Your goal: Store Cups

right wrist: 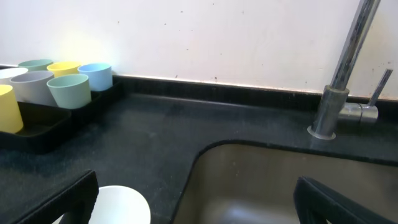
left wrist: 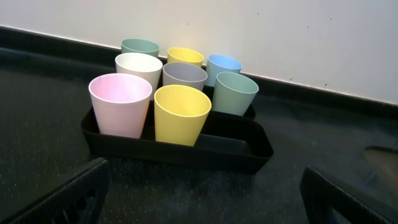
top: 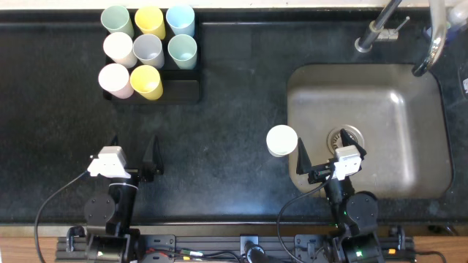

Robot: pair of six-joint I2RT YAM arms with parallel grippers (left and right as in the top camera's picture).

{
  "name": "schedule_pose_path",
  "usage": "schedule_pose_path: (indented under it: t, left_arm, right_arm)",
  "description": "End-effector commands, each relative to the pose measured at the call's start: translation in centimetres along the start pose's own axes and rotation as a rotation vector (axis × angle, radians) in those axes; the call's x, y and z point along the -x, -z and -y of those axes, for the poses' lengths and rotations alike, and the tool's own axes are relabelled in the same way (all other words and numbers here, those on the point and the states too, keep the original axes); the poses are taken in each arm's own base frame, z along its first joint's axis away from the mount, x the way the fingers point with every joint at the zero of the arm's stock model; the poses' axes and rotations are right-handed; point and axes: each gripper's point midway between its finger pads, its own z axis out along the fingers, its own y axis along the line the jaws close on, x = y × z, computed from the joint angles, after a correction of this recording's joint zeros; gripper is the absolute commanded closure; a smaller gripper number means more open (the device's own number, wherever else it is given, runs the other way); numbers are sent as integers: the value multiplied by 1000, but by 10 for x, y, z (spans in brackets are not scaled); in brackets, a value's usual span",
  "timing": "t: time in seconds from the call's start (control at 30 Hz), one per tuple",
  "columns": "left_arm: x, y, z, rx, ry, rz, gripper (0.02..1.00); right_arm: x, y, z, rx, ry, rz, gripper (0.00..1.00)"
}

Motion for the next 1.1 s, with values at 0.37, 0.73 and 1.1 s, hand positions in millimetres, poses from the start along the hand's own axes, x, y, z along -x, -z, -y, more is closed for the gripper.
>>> schedule_pose_path:
  t: [0.37, 0.73, 1.1]
  left_arm:
    - [0, 1, 7, -35, -99, 0, 18]
    - [0, 1, 6, -34, -98, 0, 20]
    - [0, 1, 6, -34, -98, 0, 18]
  right_arm:
    - [-2, 0, 4, -25, 0, 5, 3]
    - [54, 11, -11, 73, -219, 105, 5]
    - [185, 53, 5, -45, 47, -217, 3]
